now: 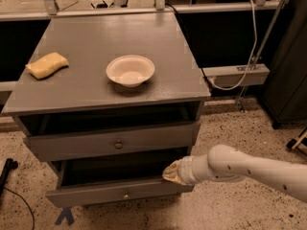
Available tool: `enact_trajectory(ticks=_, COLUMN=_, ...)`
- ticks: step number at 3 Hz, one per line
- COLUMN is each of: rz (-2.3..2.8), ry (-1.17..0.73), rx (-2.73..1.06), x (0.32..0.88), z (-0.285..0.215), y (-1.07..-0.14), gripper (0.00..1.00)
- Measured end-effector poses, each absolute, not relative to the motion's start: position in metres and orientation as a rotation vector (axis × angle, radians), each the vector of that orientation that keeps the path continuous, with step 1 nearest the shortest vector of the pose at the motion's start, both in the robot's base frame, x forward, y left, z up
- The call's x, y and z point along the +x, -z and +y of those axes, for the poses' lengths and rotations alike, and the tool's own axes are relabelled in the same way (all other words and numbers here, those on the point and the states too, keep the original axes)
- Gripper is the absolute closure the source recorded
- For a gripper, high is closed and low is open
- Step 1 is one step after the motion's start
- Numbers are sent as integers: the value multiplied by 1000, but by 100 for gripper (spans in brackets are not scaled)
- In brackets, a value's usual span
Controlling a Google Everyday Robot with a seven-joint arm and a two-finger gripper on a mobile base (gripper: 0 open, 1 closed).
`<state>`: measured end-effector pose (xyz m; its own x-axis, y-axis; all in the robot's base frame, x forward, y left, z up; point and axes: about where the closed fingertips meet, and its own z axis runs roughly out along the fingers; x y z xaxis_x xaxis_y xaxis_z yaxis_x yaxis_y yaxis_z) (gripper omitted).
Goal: Open middle drawer
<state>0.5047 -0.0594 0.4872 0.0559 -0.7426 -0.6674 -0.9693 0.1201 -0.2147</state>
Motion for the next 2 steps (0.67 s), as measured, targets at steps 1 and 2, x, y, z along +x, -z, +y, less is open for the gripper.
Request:
enact_trajectory(ticks=1, rz=1778, ry=-430, rx=-1655, x=526, z=-51, y=-470, gripper=100)
enact_trajectory(ticks=2, rz=1813, ry=-419, rx=-1653, x=540, z=-45, y=-454, gripper=100)
